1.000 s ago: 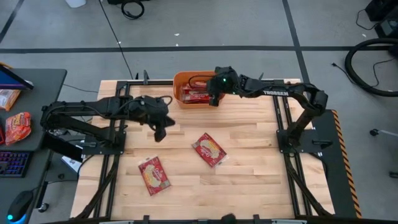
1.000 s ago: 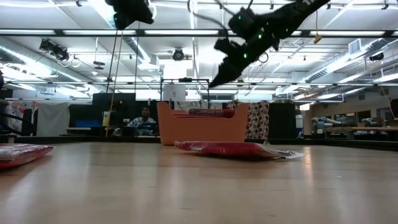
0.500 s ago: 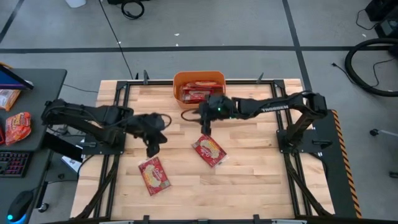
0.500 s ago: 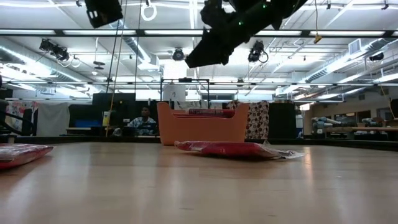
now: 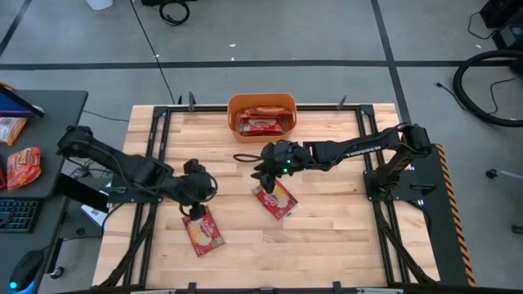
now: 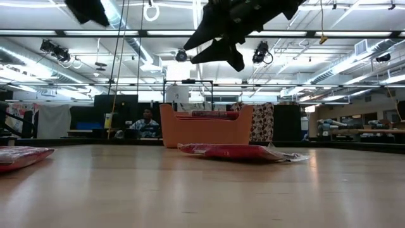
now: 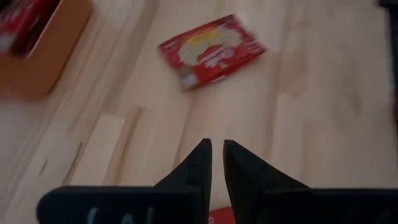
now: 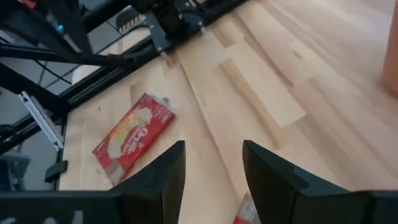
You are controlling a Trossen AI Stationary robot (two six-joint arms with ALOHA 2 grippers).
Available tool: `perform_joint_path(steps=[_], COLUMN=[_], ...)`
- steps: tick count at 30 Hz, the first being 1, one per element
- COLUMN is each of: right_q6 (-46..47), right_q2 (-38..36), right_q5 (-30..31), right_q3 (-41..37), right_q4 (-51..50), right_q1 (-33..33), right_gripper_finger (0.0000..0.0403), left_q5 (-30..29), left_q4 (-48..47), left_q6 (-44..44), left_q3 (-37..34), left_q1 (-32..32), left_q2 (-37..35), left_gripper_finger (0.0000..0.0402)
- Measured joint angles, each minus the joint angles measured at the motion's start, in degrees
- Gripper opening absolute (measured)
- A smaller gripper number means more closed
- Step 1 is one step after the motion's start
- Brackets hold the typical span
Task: Sort popcorn bags into baskets
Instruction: Put the red popcorn bag into the orange bin
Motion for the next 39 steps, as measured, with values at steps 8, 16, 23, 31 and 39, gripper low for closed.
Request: perform_joint_path(steps=[8, 16, 23, 31, 39], right_q6=[3.7, 3.0, 3.7, 5.4, 6.6], right_q2=[0.0, 0.9, 5.8, 8.7, 8.6], right_q5=[-4.8, -3.2, -6.8, -9.1, -9.2], right_q3=[0.0, 0.0, 0.0, 0.0, 0.0], right_q4=[-0.3, 0.4, 4.7, 7.3, 7.8], right_q1=[0.6, 1.5, 2.5, 3.6, 5.5], right_gripper_finger=[0.0165, 0.0164, 0.0164, 0.0164, 0.0164], left_q5=[4.0, 11.1, 13.2, 6.6, -2.8], left_q4=[5.6, 12.4, 16.1, 16.6, 15.6], left_q6=[-10.9, -20.6, -27.2, -31.2, -35.9], left_q3=[-10.7, -18.6, -23.4, -23.4, -23.4], left_q1=[-2.8, -6.5, -7.3, -13.3, -17.0], left_q2=[0.0, 0.0, -0.1, -0.8, -0.9], left_gripper_finger=[0.0045, 0.0045, 0.0063, 0.0082, 0.0082])
